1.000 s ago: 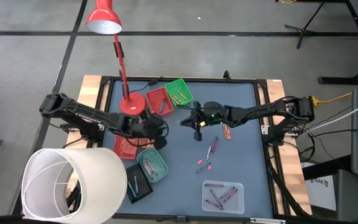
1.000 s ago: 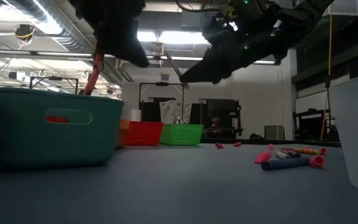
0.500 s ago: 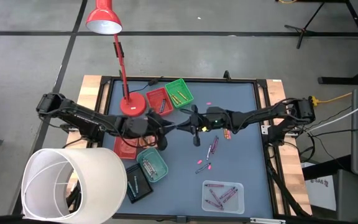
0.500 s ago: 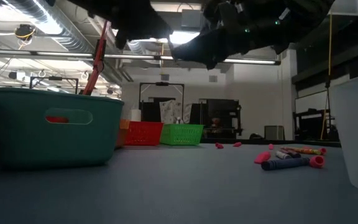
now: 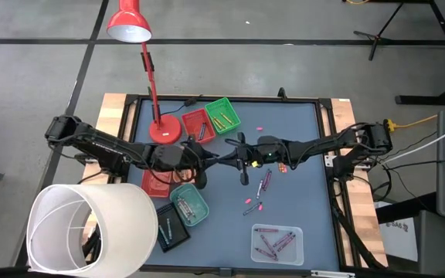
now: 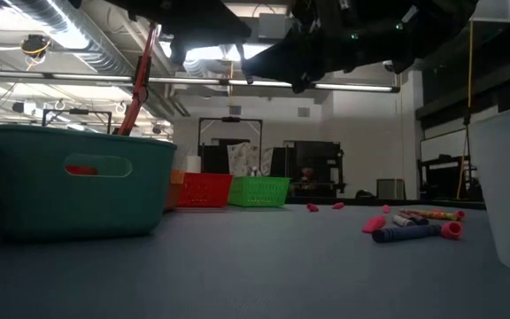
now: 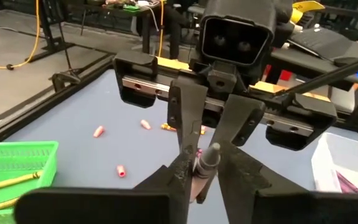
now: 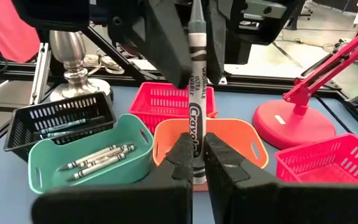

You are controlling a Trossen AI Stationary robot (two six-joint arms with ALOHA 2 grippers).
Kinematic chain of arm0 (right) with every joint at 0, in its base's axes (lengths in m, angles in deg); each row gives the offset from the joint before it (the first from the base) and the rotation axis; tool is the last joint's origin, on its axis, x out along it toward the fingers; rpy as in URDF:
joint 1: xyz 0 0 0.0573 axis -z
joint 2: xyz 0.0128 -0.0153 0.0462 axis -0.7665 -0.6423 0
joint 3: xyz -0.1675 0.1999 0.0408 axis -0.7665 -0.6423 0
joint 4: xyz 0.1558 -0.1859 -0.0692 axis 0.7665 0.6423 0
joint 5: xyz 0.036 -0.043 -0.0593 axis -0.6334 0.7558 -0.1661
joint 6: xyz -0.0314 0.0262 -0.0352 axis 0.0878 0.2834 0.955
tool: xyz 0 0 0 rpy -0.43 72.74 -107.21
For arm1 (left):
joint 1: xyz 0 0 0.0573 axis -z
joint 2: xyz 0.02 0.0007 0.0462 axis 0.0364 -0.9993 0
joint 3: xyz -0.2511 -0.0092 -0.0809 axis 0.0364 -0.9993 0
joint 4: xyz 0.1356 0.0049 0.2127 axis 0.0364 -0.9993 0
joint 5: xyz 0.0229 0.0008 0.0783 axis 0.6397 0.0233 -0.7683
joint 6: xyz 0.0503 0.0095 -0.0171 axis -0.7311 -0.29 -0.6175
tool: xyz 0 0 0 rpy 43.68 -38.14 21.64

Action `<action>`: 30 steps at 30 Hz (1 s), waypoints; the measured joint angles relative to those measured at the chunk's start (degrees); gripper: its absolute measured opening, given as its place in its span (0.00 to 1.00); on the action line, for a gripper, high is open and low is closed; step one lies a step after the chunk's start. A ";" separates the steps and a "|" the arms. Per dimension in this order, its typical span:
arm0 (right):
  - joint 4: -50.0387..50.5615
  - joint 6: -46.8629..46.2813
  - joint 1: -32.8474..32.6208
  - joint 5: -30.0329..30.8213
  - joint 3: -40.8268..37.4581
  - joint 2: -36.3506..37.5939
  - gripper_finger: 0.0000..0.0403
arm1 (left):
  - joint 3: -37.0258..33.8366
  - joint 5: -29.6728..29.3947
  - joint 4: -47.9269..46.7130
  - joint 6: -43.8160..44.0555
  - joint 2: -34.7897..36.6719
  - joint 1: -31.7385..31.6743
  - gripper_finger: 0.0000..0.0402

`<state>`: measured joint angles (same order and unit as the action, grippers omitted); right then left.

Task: Sort crayons
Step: Put the gray crayon into the light green bin

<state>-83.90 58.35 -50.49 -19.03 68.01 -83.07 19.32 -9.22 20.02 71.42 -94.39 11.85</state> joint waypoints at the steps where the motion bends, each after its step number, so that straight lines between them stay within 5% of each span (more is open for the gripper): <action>1: 0.13 0.02 0.01 -0.01 0.00 0.00 0.04 | 0.00 -0.03 -0.05 0.00 0.00 0.00 0.13; 6: 0.32 -0.11 0.00 -0.12 0.00 0.00 0.04 | 0.00 -0.35 -0.20 -0.14 -0.02 0.00 0.03; 11: 0.61 -0.10 0.04 -1.51 0.00 0.00 0.05 | -0.02 -0.05 -0.25 -0.11 -0.02 0.00 0.03; 17: 4.02 -1.43 0.04 -1.58 0.00 0.00 0.20 | -0.02 0.74 -1.74 0.83 -0.09 0.02 0.04; 23: 12.77 -2.73 0.00 -2.59 0.00 0.00 0.33 | -0.02 8.41 -6.60 6.47 -0.09 0.38 0.04; 30: 26.59 -2.75 0.09 -3.99 0.00 0.00 0.36 | -0.02 19.43 -15.23 17.14 -0.09 3.59 0.04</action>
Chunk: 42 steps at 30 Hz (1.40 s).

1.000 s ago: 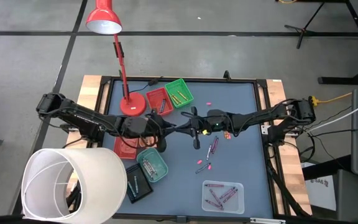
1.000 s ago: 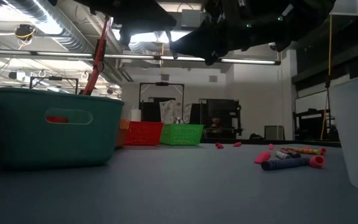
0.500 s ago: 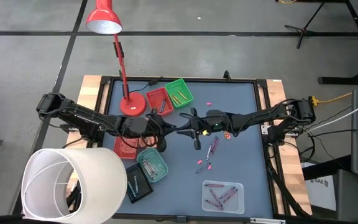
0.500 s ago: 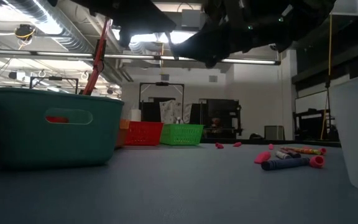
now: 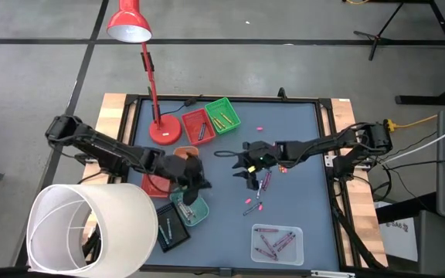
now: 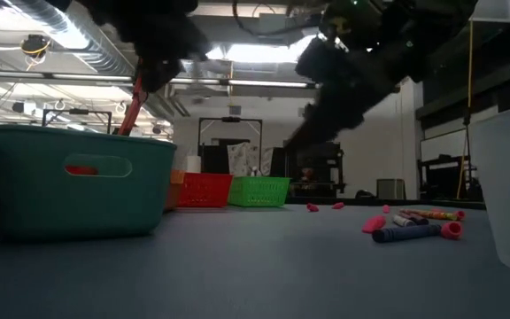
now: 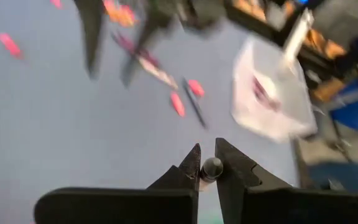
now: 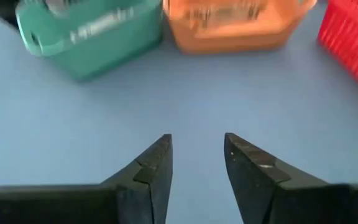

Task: Sort crayons
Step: Put the gray crayon into the light green bin, then put the yellow crayon into the green basket

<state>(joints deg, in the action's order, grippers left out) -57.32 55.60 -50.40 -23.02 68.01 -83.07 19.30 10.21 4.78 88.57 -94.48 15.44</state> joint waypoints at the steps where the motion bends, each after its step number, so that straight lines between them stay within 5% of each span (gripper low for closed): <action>1: 1.64 0.01 0.00 0.00 0.00 0.00 0.36 | 0.00 1.23 -1.30 1.43 0.00 0.80 0.04; 10: 9.64 0.01 -0.02 -0.03 -0.02 0.00 0.36 | 0.00 3.73 -8.66 9.46 -0.39 9.73 0.04; 17: 11.49 0.00 -0.02 -1.19 -0.02 0.00 0.36 | 0.00 -0.30 -9.22 9.12 -0.40 14.20 0.04; 42: 13.10 -3.00 -0.04 -4.55 -0.04 0.00 0.36 | 0.00 -3.22 -15.86 9.35 -0.39 13.98 0.26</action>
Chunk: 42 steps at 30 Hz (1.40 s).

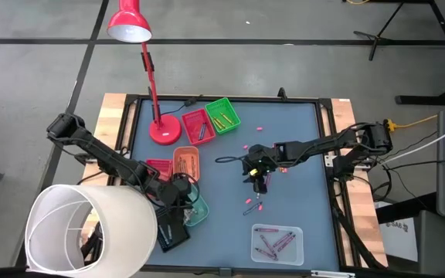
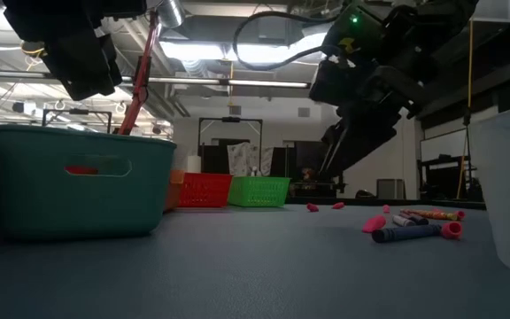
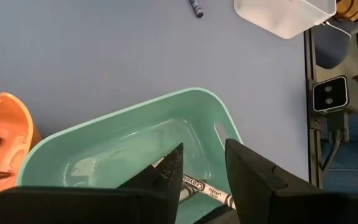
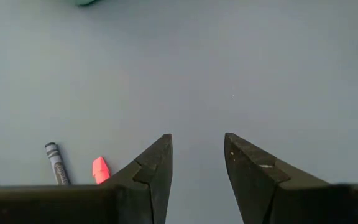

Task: Sort crayons
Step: Put the yellow crayon into the green basket

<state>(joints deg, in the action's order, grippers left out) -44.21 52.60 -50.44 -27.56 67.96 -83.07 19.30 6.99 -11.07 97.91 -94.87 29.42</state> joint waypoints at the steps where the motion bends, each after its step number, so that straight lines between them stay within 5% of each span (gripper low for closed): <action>1: 0.37 -0.04 0.00 0.00 0.00 0.00 0.36 | 0.00 0.00 0.00 0.00 0.00 0.00 0.26; 12: 13.49 -0.50 0.04 2.17 -0.02 8.20 0.36 | 0.02 -0.11 -0.06 0.00 0.00 -0.02 0.27; 18: 23.89 -3.11 0.07 16.38 -0.02 17.67 0.36 | 0.02 -0.09 0.00 0.00 0.00 -0.02 0.27; 26: 39.05 -17.80 0.17 34.05 -0.02 22.99 0.36 | 0.02 -1.72 0.00 0.00 0.00 -0.02 0.27; 42: 45.68 -27.23 0.07 34.10 -0.02 14.60 0.36 | 0.02 -2.71 0.04 0.02 0.00 -0.04 0.27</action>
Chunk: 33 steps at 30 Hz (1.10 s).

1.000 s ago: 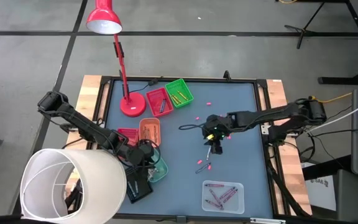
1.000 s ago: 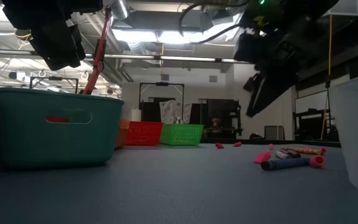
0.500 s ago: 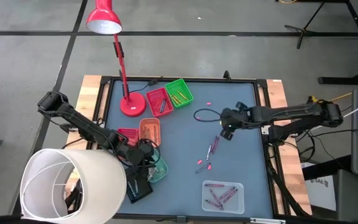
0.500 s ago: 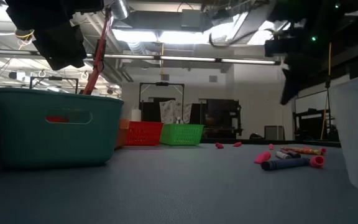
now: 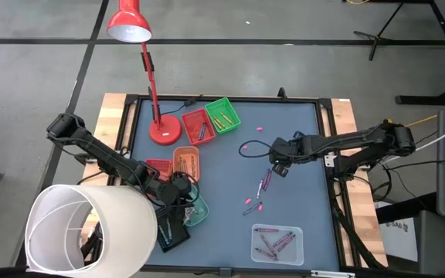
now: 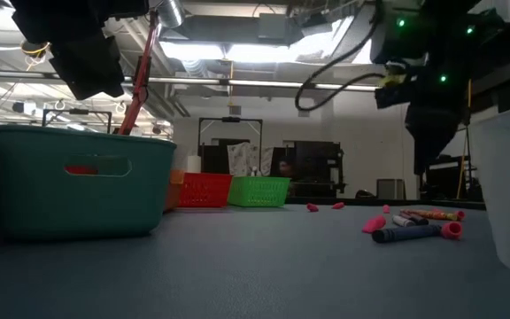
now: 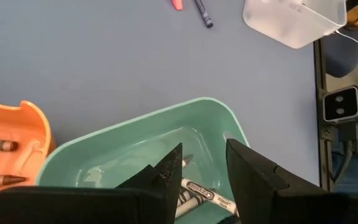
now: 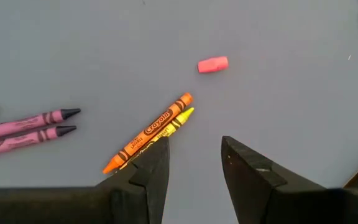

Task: Sort crayons
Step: Put the yellow crayon into the green basket

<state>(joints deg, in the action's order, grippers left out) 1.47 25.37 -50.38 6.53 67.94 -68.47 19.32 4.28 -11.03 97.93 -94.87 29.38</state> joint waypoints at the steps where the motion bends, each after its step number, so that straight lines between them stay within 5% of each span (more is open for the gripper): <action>1: -0.05 -0.21 0.00 0.00 0.00 -0.79 0.36 | 0.00 -0.39 -0.03 -0.01 0.00 0.00 0.27; 20: -4.63 -0.26 0.00 -2.43 0.00 -10.82 0.36 | 0.00 -1.62 0.02 0.00 0.00 0.00 0.27; 33: -4.16 -1.20 0.00 -1.99 0.00 -11.41 0.36 | 0.00 -1.62 0.00 0.00 0.00 0.00 0.27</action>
<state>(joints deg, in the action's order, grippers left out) -2.69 24.17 -50.38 4.55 67.94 -79.88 19.32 2.66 -11.03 97.93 -94.87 29.38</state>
